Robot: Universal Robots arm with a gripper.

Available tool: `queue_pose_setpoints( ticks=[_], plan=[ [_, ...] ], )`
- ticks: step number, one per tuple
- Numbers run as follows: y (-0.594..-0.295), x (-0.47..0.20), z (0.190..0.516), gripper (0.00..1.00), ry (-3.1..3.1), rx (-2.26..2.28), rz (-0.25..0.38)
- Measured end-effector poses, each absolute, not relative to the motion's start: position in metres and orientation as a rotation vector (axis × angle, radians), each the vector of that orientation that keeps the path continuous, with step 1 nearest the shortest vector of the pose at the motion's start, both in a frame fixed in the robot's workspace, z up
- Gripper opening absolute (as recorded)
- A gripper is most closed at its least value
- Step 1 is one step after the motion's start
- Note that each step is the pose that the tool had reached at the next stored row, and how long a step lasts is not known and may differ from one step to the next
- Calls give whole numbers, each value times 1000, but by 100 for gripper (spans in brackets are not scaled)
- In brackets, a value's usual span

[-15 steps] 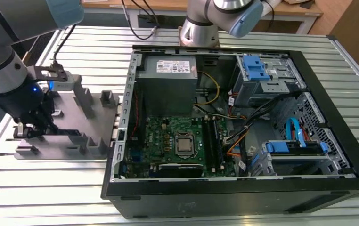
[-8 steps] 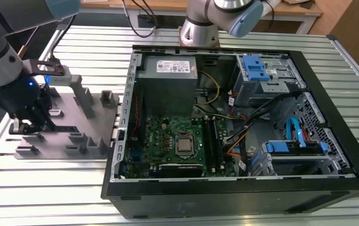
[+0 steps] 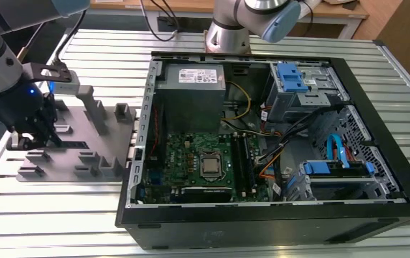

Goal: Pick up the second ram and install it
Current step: 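Pick up the second ram and move it above second insertion slot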

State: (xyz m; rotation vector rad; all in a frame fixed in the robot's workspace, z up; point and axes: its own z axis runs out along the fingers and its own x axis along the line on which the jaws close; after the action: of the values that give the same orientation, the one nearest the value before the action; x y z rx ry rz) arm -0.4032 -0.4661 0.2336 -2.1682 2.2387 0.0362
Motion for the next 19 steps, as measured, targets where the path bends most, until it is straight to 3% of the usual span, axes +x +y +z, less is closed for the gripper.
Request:
queue_pose_setpoints(
  ticks=[19],
  plan=[
    [-466, -403, 250, 14, 2238, -2168, 37]
  ],
)
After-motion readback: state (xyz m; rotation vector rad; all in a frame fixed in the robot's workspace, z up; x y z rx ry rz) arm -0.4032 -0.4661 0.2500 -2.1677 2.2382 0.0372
